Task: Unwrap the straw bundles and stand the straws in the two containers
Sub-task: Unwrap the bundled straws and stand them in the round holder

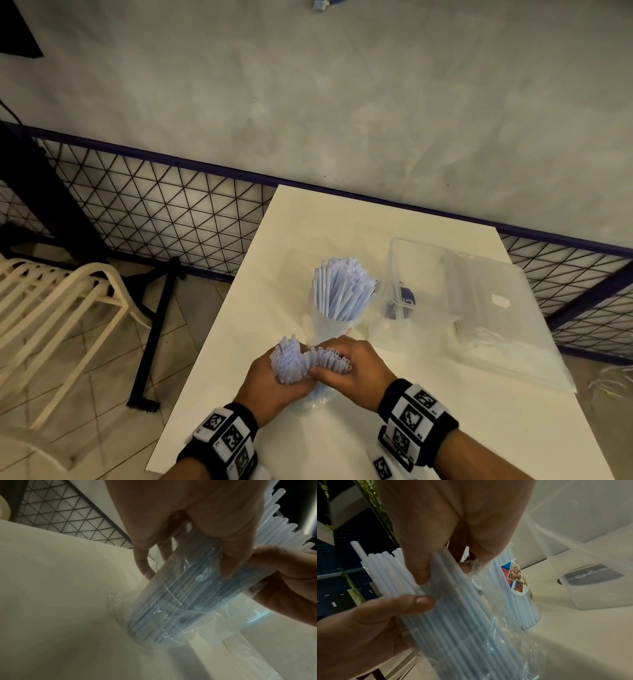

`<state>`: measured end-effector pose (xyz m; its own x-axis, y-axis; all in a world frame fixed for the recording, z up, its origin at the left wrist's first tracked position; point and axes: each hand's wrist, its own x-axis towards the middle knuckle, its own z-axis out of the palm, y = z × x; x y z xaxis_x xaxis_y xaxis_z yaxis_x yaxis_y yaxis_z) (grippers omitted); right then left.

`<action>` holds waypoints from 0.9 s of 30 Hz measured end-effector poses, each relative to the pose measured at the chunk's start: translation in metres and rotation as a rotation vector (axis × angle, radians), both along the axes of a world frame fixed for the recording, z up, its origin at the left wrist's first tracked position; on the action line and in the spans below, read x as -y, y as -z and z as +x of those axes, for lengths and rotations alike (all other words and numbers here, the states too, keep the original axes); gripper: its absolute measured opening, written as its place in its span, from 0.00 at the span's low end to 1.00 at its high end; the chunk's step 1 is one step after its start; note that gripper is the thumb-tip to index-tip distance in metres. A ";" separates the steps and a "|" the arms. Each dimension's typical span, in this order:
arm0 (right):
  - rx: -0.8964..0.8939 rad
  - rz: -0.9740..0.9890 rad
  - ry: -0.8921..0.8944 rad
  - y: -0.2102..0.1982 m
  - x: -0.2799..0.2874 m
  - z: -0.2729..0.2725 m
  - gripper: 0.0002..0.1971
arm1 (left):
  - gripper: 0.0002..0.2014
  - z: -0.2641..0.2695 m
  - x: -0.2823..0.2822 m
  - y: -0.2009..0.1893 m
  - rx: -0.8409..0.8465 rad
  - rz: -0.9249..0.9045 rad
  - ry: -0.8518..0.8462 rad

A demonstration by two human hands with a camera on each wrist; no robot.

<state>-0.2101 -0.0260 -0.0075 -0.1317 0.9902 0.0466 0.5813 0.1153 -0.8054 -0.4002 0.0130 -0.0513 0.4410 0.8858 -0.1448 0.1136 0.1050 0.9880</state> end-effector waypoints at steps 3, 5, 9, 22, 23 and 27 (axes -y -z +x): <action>0.002 0.003 0.000 0.002 -0.001 -0.001 0.09 | 0.27 0.001 -0.001 0.000 0.035 -0.019 -0.021; 0.010 0.008 -0.013 0.002 -0.002 -0.003 0.10 | 0.30 0.001 -0.003 0.004 0.047 -0.027 -0.039; 0.043 0.073 -0.057 0.000 -0.003 -0.011 0.13 | 0.28 0.002 -0.008 0.007 0.056 -0.046 -0.057; -0.046 0.072 0.139 0.007 -0.003 -0.003 0.12 | 0.28 0.005 -0.013 0.012 0.003 -0.012 -0.086; -0.059 0.067 0.166 0.008 -0.003 0.000 0.12 | 0.29 0.005 -0.013 0.012 -0.005 -0.014 -0.088; 0.078 0.102 0.144 0.009 -0.004 0.005 0.14 | 0.30 0.006 -0.012 0.011 -0.012 -0.020 -0.082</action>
